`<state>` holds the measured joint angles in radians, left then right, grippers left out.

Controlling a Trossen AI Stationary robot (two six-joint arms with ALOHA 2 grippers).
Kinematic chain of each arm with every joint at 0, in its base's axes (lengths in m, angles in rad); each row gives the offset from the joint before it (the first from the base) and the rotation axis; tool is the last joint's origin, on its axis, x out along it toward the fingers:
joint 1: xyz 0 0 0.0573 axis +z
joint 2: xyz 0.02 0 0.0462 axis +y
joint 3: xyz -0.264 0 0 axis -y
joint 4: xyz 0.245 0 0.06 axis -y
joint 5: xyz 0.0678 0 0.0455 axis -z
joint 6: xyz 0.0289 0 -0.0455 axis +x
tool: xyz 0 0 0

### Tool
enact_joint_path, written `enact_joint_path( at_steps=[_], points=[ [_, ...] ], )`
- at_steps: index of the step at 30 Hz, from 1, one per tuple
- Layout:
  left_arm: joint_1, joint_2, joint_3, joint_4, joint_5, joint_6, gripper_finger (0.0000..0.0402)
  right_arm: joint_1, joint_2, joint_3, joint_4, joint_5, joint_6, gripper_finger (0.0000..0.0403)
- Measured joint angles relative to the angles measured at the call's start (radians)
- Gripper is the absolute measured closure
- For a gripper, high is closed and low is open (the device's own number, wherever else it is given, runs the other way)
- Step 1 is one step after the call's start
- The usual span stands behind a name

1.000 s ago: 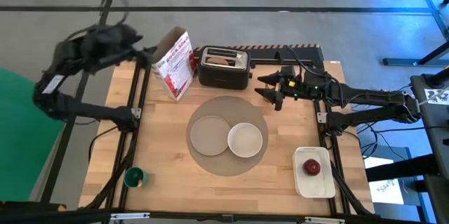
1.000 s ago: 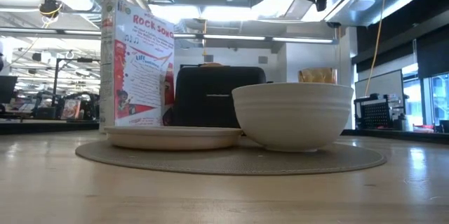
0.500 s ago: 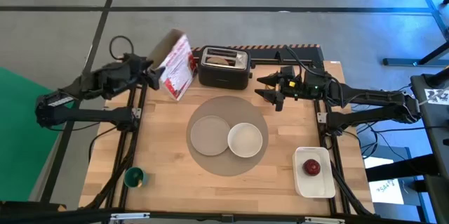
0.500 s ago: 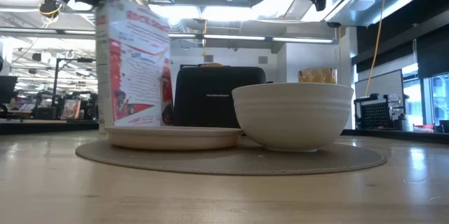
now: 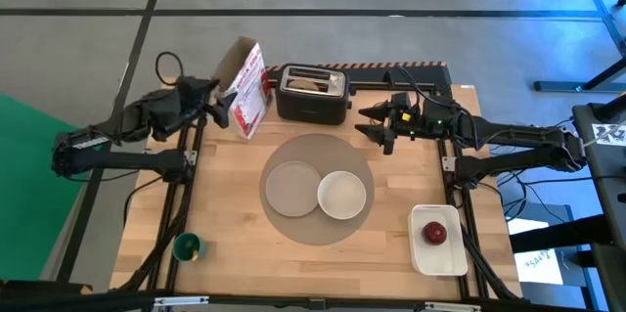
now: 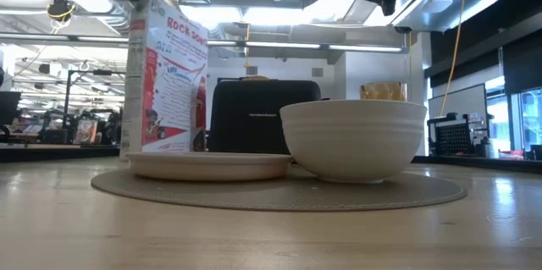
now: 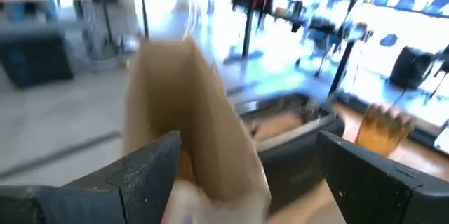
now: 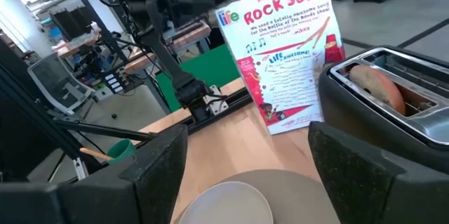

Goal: Arrange a breakfast setting
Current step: Pour the cereal into the white bowl

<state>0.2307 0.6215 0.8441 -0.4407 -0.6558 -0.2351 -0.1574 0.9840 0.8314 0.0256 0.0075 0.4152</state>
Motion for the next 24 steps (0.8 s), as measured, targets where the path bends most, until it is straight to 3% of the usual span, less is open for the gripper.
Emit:
enact_joint_path(
  at_steps=[5,10,15,20,24],
  points=[
    [0.000,0.000,0.023,0.155,-0.001,0.182,0.0075,0.000,0.000,0.000,0.001,0.011,-0.001,0.0116],
    [0.000,-0.001,0.105,0.109,-0.008,0.322,0.0075,0.000,0.000,0.000,0.001,0.011,-0.001,0.0116],
    [-0.019,-0.035,0.138,-0.026,-0.050,0.309,0.0086,0.000,0.000,0.000,0.000,0.009,-0.001,0.0116],
    [-0.082,-0.074,0.134,-0.170,-0.139,0.203,0.0110,0.000,0.000,0.000,-0.007,0.008,-0.001,0.0116],
    [-0.144,-0.088,0.077,-0.177,-0.151,0.150,0.0126,0.000,0.000,0.000,-0.008,0.008,-0.002,0.0116]
  ],
)
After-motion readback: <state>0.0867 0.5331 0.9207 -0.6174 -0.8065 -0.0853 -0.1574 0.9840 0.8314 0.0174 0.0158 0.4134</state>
